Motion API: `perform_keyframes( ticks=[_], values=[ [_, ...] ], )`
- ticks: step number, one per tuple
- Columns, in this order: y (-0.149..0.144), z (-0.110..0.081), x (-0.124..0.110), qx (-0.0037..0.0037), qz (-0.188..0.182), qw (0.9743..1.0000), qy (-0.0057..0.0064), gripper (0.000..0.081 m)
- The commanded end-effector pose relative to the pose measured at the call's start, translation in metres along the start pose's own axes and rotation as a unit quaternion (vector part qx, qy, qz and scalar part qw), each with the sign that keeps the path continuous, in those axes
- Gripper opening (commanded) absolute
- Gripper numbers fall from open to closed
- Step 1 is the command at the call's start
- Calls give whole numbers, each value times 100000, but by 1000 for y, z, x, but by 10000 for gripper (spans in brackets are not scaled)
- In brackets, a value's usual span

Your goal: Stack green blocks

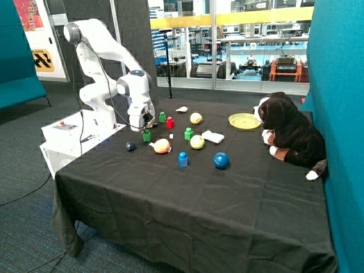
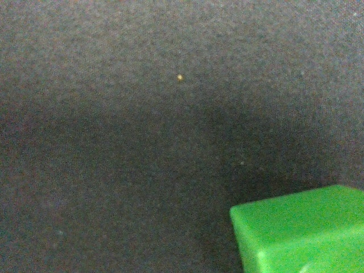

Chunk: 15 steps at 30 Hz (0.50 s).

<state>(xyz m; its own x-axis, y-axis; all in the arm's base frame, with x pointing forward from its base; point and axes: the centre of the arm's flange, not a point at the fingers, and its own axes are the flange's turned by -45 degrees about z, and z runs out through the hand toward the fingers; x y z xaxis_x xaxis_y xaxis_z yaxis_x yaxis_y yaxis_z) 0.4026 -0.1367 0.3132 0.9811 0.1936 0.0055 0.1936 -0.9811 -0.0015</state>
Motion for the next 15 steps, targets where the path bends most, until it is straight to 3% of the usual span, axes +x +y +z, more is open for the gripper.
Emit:
perform_keyframes(
  ticks=[1, 15],
  values=[
    [4, 3, 8, -76, 95, 100000, -274, 17],
    [4, 3, 5, -77, 266, 99999, -274, 0]
  ],
)
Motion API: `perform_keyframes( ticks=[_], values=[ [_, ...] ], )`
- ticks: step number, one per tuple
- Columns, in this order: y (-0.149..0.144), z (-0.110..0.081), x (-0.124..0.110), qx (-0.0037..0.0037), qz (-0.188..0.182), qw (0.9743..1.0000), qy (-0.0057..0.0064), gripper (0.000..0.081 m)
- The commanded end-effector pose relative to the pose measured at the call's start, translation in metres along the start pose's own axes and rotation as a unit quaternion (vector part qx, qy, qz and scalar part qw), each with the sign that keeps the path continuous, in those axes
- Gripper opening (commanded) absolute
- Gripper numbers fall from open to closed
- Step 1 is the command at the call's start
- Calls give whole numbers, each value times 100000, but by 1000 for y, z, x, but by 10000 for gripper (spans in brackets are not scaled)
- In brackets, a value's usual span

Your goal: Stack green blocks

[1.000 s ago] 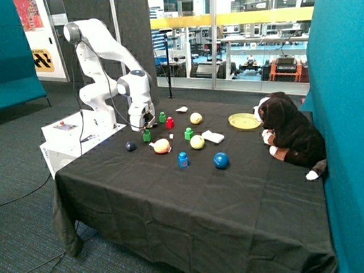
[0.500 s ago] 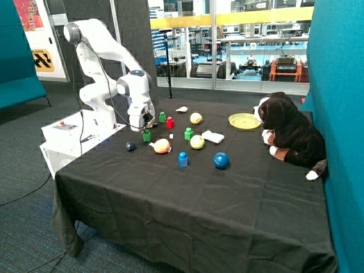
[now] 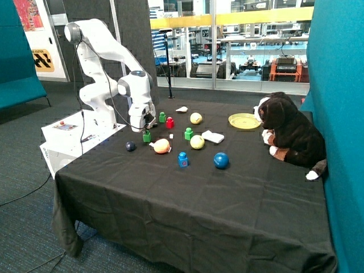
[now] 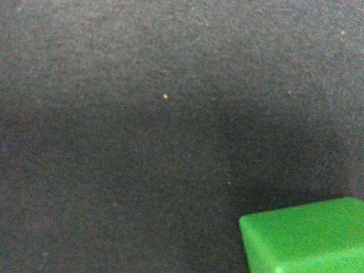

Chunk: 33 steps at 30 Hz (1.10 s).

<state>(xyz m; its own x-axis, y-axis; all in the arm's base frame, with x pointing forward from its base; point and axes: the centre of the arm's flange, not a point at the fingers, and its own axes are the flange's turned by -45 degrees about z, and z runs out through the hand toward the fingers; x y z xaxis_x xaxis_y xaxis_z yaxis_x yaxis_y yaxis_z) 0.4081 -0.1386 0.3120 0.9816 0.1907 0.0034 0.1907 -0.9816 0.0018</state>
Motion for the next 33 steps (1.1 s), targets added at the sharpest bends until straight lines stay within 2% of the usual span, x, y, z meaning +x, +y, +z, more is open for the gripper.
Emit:
perform_keyframes(
  ticks=[1, 8, 20, 33],
  values=[
    [1, 2, -1, 92, 89, 100000, -168, 0],
    [-3, -8, 1, 93, -476, 99999, -168, 0],
    [-8, -65, 29, 96, -2230, 99975, -166, 0],
    [-22, -107, 66, 99, -4136, 99914, -164, 0]
  ],
)
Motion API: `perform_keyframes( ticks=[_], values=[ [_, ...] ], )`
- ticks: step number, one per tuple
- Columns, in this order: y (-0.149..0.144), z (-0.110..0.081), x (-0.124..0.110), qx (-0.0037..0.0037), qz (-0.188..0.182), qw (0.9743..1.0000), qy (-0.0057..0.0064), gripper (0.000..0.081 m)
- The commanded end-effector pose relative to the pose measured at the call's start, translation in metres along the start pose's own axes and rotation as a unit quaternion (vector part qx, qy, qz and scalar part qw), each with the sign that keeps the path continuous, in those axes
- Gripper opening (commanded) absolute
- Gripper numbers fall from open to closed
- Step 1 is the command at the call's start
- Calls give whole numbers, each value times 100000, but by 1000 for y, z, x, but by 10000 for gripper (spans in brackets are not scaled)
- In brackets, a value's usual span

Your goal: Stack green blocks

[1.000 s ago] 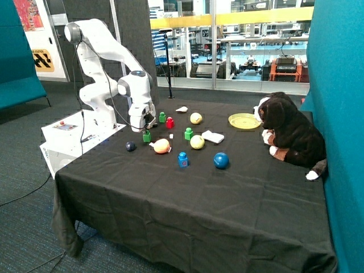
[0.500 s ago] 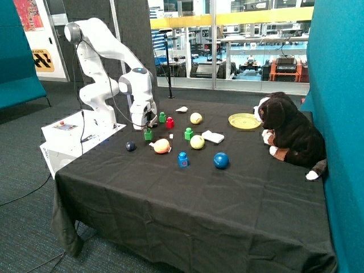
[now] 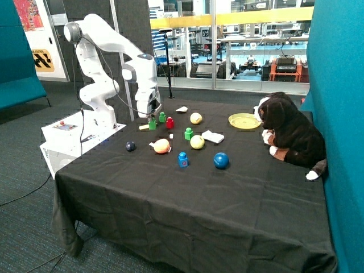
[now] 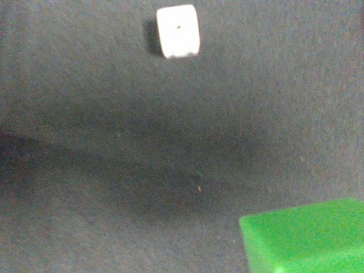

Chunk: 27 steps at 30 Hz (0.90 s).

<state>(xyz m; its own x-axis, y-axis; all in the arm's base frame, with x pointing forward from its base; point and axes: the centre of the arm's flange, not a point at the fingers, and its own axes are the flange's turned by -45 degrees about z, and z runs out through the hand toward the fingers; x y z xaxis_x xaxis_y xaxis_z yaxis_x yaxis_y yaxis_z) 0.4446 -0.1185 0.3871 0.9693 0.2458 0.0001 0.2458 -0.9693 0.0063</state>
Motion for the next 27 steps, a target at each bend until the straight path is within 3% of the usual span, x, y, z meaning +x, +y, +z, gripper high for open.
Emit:
perform_keyframes(
  ticks=[1, 9, 17, 27],
  values=[
    [-10, -35, 31, 317, -1726, 99985, 1, 0],
    [-25, -62, 76, 317, -3081, 99952, 6, 0],
    [-29, -76, 105, 317, -3317, 99944, 6, 0],
    [-25, -76, 120, 317, -2827, 99960, 5, 0]
  ],
)
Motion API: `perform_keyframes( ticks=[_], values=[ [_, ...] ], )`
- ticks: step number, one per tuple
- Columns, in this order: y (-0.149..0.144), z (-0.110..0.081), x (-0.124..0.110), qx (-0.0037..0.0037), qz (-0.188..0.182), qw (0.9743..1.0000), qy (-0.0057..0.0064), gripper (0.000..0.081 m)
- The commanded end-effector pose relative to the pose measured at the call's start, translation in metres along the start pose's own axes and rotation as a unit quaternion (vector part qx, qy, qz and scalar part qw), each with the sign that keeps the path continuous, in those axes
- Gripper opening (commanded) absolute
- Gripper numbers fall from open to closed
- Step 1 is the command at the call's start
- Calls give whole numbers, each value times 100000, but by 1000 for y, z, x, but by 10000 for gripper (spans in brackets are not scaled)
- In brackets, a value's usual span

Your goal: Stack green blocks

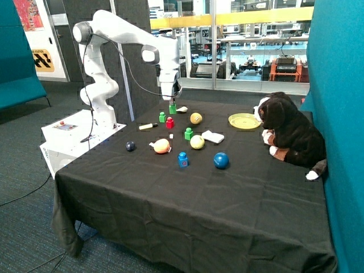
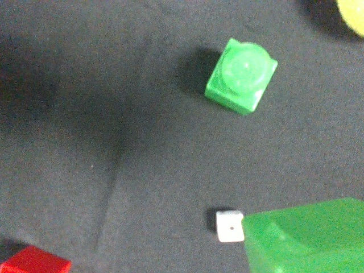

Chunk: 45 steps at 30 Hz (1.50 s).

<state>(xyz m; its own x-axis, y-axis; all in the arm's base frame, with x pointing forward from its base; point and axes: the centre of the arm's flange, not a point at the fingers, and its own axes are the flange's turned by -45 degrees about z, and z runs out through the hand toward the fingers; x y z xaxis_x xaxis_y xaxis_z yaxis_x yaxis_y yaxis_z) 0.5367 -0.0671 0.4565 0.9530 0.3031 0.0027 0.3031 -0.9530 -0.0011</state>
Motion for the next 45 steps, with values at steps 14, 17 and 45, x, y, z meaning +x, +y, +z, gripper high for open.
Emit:
perform_keyframes(
  ticks=[14, 17, 45],
  values=[
    [11, 7, 39, -58, 1710, 99985, -135, 0],
    [10, 8, 42, -58, 1720, 99985, -135, 0],
    [2, 33, 59, -59, 2359, 99972, -135, 0]
  ],
)
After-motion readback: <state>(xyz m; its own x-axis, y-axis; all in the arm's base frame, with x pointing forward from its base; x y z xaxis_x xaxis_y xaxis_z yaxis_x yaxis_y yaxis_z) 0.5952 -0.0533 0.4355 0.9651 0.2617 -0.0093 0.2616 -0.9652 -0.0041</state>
